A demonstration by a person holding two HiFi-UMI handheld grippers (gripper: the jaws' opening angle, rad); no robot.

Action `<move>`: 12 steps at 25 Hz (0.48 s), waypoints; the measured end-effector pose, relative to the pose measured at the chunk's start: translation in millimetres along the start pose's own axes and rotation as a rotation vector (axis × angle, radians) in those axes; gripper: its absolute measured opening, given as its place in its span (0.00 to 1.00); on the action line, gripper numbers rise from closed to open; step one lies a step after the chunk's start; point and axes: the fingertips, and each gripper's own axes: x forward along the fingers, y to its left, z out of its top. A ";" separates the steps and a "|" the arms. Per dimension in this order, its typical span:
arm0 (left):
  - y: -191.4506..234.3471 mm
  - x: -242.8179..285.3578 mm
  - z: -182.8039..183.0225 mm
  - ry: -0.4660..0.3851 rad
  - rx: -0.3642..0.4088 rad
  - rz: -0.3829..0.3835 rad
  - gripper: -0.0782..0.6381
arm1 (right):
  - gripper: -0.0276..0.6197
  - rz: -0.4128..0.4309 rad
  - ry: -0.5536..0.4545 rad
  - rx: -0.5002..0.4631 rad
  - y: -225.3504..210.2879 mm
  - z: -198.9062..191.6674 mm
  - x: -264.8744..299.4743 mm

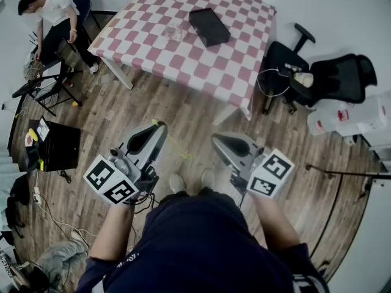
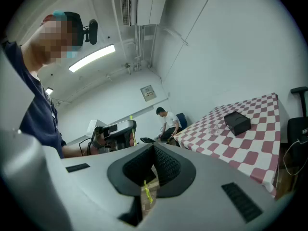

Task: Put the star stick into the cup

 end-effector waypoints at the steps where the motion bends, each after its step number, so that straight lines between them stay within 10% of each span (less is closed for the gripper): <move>1: 0.6 3.0 0.1 0.001 -0.001 0.001 0.15 | 0.07 0.002 0.001 0.002 -2.2 1.1 -0.3; 12: -1.2 31.4 -9.7 0.020 -0.009 0.022 0.15 | 0.07 0.027 0.034 0.023 -24.4 -1.1 -7.8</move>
